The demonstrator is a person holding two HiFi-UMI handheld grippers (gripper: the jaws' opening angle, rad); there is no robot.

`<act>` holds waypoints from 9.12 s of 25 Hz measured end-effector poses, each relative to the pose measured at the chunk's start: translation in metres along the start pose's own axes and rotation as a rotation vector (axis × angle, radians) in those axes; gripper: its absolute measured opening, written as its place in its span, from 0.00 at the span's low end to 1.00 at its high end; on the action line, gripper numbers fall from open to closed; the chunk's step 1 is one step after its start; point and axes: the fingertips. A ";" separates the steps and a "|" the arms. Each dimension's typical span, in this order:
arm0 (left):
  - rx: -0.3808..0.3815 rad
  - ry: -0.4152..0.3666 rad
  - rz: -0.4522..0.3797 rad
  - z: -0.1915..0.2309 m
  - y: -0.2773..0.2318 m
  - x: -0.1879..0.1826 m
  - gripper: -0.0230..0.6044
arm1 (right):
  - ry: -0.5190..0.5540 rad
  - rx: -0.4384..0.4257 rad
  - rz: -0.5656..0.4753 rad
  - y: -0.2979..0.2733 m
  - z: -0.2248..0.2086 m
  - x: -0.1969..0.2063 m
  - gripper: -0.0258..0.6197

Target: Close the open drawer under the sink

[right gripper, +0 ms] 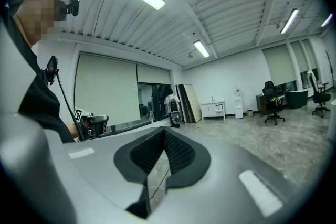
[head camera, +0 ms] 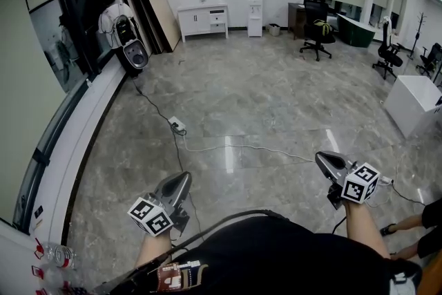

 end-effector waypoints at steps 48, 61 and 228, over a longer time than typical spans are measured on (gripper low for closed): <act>-0.174 0.005 -0.028 0.170 -0.218 -0.031 0.04 | -0.021 -0.215 0.014 -0.255 -0.246 -0.054 0.04; -0.074 0.029 0.040 0.271 -0.352 -0.025 0.04 | -0.037 -0.105 0.048 -0.332 -0.357 -0.047 0.04; -0.016 0.052 0.072 1.248 -1.833 -0.158 0.04 | -0.070 -0.157 0.019 -1.422 -1.721 -0.375 0.04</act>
Point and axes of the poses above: the fingertips, and each gripper's own axes: y backward along the fingers, z to its left, x out of its underside, and after that the axes turned 4 degrees about -x, right-handed
